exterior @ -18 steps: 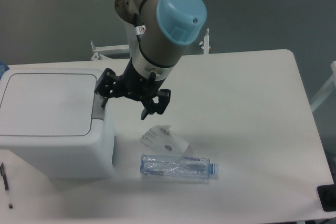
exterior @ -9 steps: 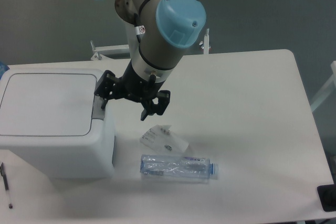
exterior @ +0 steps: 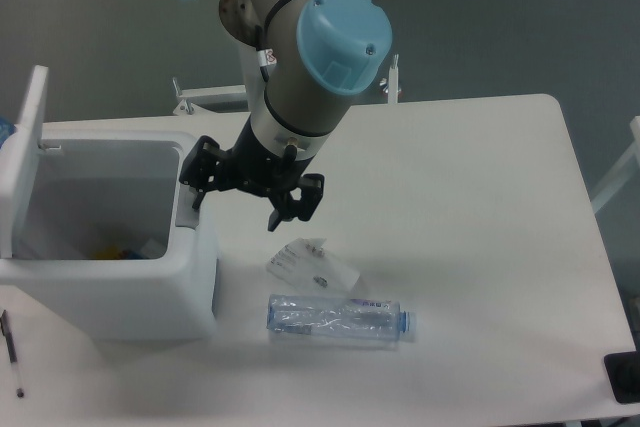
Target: Open the trash can
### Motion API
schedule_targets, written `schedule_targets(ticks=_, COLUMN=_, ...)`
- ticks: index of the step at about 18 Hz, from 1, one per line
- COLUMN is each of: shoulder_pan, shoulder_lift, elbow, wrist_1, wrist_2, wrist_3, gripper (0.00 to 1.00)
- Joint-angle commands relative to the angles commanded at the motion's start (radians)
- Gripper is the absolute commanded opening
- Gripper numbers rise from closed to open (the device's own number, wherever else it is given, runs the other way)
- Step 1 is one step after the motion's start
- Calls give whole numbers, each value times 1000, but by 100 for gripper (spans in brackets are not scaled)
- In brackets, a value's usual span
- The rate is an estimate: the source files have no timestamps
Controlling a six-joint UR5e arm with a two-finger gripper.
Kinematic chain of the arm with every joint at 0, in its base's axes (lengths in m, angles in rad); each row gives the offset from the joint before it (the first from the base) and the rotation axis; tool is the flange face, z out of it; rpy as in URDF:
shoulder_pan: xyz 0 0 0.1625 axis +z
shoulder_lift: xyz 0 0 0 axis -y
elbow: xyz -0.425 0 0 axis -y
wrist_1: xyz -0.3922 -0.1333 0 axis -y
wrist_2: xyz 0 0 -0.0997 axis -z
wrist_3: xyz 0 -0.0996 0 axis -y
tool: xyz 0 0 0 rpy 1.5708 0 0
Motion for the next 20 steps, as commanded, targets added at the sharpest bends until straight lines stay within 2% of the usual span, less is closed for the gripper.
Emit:
schedule_targets(ticks=7, shoulder_pan=2, shoulder_lift=2, elbow=11, wrist_1=38, wrist_2=-2, wrist_3=12, gripper=100)
schedule_targets(ticks=10, shoulder_pan=12, shoulder_lift=2, elbow=12, wrist_1=80, wrist_2=3, wrist_3=17, gripper=100)
schedule_targets(ticks=13, shoulder_pan=18, shoulder_lift=-9, elbow=11, wrist_1=87, wrist_2=6, wrist_3=49, gripper=100)
schedule_targets(ticks=16, shoulder_pan=49, shoulder_lift=-34, elbow=8, wrist_1=89, wrist_2=63, wrist_3=93, gripper=100)
schedule_targets(ticks=20, shoulder_pan=86, shoulder_lift=-66, elbow=2, wrist_1=149, wrist_2=130, wrist_3=144, gripper=100)
